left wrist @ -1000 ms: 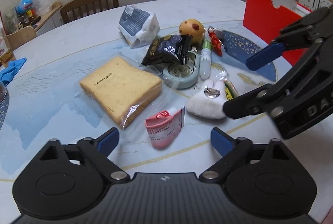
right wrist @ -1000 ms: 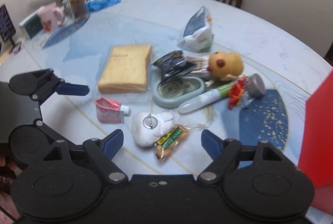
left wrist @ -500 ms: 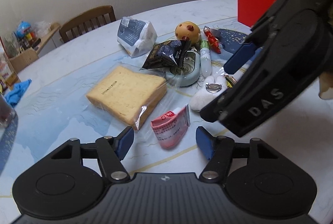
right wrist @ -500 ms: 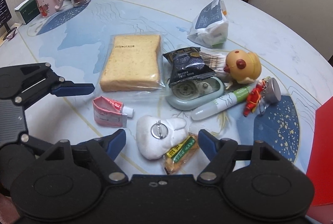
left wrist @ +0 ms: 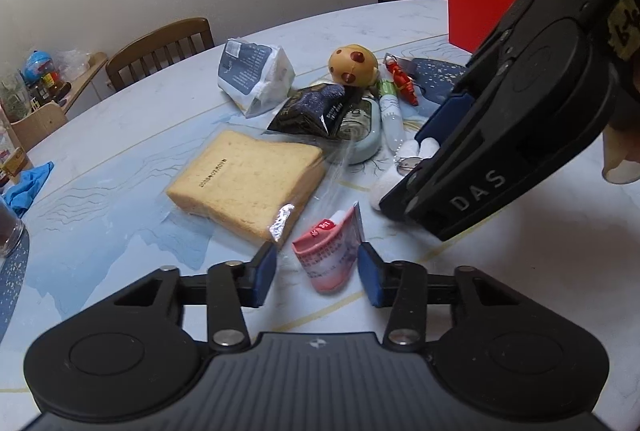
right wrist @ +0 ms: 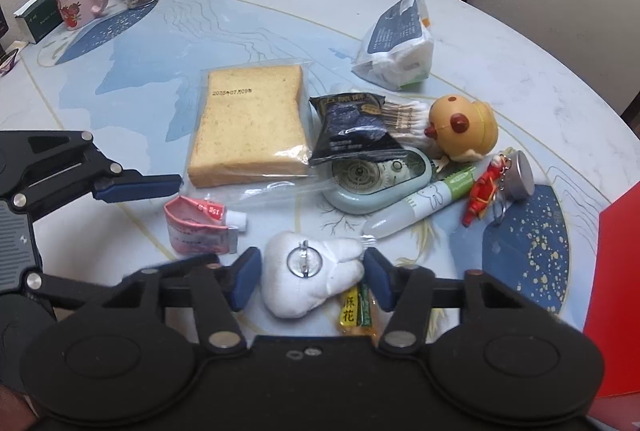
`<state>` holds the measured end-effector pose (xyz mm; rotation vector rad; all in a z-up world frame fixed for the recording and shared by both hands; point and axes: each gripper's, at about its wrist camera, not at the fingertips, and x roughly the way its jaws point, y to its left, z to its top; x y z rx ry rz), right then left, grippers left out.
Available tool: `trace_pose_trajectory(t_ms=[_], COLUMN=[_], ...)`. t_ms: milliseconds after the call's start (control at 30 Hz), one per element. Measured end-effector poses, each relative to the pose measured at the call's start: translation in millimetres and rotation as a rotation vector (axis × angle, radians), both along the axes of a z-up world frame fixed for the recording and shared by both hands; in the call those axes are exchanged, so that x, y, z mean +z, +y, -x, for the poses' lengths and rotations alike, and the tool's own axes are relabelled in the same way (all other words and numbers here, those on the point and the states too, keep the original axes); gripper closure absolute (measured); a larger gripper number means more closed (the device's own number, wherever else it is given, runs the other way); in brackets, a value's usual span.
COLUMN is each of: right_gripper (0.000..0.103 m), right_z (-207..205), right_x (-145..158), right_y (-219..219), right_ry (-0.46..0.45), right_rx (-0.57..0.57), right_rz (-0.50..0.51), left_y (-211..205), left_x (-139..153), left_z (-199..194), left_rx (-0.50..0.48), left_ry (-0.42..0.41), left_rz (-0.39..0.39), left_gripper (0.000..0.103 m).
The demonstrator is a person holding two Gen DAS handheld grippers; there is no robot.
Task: Organize objects
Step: 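Grasp the white plush bunny with the right tool while the left tool grasps the toothpaste tube, then lift the bunny and toothpaste tube and carry both toward the red box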
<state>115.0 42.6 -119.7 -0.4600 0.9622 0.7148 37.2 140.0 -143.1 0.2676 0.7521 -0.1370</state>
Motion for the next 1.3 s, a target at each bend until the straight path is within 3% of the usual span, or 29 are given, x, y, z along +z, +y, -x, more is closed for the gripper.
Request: trace_pose_trajectory(t_ms=[200, 300, 700, 967, 1133, 1200, 1267, 1300], right_gripper=[0.051, 0.051, 0.052, 0.052, 0.052, 0.052, 0.052, 0.052], right_z=[0, 2, 12, 16, 18, 20, 21, 21], right_x=[4, 8, 19, 26, 30, 32, 34, 34], right_y=[-6, -10, -41, -74, -97, -105, -114, -118], right_ry=[0.001, -0.003, 0.017, 0.037, 0.044, 0.042, 0.042, 0.043], right_rx=[-0.035, -0.046, -0.074, -0.072, -0.07, -0.065, -0.063, -0.063], right_rz=[-0.004, -0.008, -0.049, -0.095, -0.119, -0.127, -0.137, -0.141], left_y=[6, 10, 7, -16, -27, -28, -29, -30], left_x=[2, 6, 29, 23, 18, 19, 21, 22], left_z=[1, 3, 19, -4, -11, -10, -8, -7], left_rx=[-0.002, 0.003, -0.04, -0.04, 0.012, 0.036, 0.06, 0.075], left_ry=[-0.005, -0.012, -0.022, 0.076, 0.107, 0.107, 0.101, 0.087], left_rz=[0.015, 0.021, 0.113, 0.162, 0.176, 0.187, 0.197, 0.195], left_gripper=[0.074, 0.09, 0.092, 0.085, 0.077, 0.07, 0.037, 0.032])
